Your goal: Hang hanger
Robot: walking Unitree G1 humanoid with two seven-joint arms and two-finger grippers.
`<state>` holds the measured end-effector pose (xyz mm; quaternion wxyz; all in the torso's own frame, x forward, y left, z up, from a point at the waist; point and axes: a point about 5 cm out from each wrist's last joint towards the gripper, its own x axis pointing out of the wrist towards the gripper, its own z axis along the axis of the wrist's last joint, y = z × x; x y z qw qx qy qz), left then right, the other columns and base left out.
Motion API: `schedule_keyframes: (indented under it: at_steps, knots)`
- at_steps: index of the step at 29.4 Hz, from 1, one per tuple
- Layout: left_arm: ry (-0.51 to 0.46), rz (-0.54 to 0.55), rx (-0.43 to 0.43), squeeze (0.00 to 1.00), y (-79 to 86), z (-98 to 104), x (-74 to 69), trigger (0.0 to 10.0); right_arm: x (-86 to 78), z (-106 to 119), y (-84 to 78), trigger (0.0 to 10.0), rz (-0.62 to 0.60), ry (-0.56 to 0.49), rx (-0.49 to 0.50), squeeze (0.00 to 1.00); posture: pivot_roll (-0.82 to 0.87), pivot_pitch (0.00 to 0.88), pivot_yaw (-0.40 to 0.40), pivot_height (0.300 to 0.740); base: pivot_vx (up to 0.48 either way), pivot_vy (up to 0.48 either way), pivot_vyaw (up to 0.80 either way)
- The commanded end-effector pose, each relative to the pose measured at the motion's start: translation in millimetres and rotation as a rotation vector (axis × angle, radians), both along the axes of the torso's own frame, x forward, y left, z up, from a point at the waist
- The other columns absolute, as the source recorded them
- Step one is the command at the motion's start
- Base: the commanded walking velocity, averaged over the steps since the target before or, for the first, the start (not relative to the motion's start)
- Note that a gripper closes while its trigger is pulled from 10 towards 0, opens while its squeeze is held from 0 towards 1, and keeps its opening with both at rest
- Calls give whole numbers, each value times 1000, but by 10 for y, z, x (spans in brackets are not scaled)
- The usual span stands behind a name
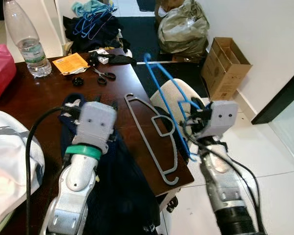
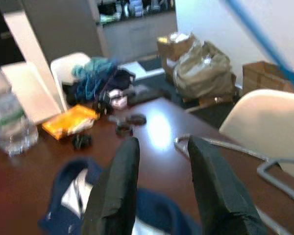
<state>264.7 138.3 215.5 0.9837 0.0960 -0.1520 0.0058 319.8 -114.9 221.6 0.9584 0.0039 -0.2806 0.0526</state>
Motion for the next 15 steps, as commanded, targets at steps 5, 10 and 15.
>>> schedule_keyframes:
  at_steps: [5,10,15]
  knots:
    - [-8,-4,15,0,49,31,-22,10000,-9,126,-13,10000,-30,-45,5,0,12,86,45,740,0,0,0]
    - [-21,5,15,0,38,58,4,10000,1,109,-9,10000,-25,-28,0,0,11,81,45,740,0,0,0]
    - [-26,6,16,0,26,87,25,10000,-7,73,25,10000,-16,1,-1,0,10,81,43,740,-109,0,0]
